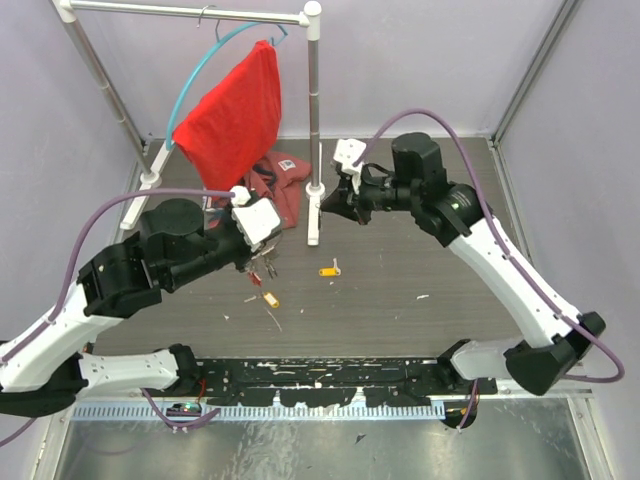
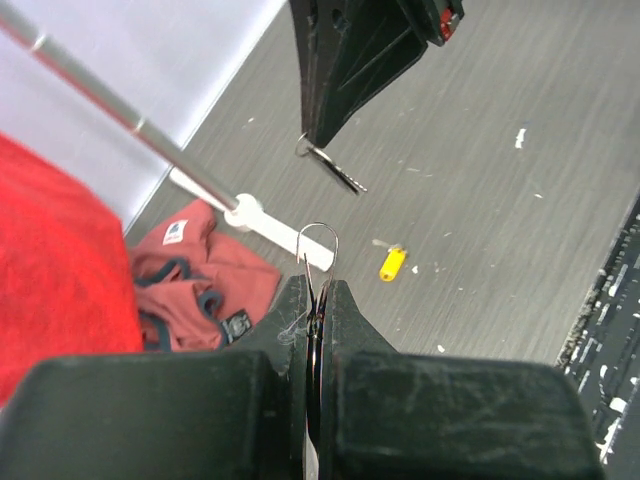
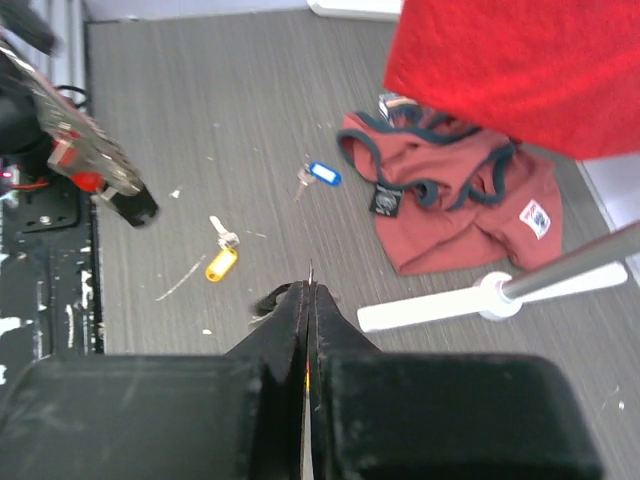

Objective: Put the keys on the keyring

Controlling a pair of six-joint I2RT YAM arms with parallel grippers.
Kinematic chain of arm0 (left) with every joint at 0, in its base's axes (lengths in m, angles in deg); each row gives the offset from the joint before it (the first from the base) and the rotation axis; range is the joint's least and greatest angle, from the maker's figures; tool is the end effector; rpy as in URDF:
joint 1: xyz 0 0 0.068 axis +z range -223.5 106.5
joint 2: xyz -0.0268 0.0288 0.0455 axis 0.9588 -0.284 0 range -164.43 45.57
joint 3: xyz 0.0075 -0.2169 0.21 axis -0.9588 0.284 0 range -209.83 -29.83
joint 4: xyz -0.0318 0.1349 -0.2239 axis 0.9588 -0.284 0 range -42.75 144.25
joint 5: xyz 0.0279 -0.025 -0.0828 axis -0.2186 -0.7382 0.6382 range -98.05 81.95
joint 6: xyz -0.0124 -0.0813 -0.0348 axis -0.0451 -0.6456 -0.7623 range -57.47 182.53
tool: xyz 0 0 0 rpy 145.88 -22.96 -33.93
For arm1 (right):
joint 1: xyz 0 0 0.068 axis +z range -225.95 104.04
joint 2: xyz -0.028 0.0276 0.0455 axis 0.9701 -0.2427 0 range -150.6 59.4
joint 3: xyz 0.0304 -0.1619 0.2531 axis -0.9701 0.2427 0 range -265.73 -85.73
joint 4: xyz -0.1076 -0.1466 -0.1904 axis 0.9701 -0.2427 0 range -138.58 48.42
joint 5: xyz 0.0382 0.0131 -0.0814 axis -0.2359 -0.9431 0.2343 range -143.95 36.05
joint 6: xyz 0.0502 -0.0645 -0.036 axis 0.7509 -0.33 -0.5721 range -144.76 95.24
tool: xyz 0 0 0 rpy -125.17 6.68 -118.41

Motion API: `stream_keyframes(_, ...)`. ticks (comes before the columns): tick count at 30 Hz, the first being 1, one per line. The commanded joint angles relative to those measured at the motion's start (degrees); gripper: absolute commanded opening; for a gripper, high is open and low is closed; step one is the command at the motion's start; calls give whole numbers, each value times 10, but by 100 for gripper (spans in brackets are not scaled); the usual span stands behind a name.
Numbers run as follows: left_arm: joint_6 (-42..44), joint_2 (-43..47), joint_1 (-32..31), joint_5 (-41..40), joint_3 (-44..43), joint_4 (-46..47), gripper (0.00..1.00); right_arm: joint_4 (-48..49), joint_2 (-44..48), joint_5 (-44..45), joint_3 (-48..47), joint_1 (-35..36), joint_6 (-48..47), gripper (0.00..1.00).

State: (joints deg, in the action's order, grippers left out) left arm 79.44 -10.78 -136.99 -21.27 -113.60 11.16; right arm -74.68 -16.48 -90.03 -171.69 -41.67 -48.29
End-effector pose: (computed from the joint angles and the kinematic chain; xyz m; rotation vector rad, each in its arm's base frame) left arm 0.1031 -0.1660 0.4843 1.0669 1.5135 -0.3565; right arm 0.2282 0.2123 0.4467 -1.2900 1.4802 0.7412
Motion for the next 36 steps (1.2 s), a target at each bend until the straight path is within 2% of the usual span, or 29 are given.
stream_keyframes(1,47,-28,0,109,-55,4,0,-10,49,-66,-23,3,-14,1)
stream_keyframes(8,74,-59,0,181,-120,-16,0,34,105,-109,-40,2,22,1)
stream_keyframes(20,101,-88,-22,260,-191,-86,0,57,111,-206,-87,3,54,1)
stream_keyframes(26,120,-102,-54,247,-216,-120,0,48,103,-266,-103,2,63,1)
stream_keyframes(36,135,-128,-86,210,-234,-136,0,-1,87,-312,-114,3,45,1)
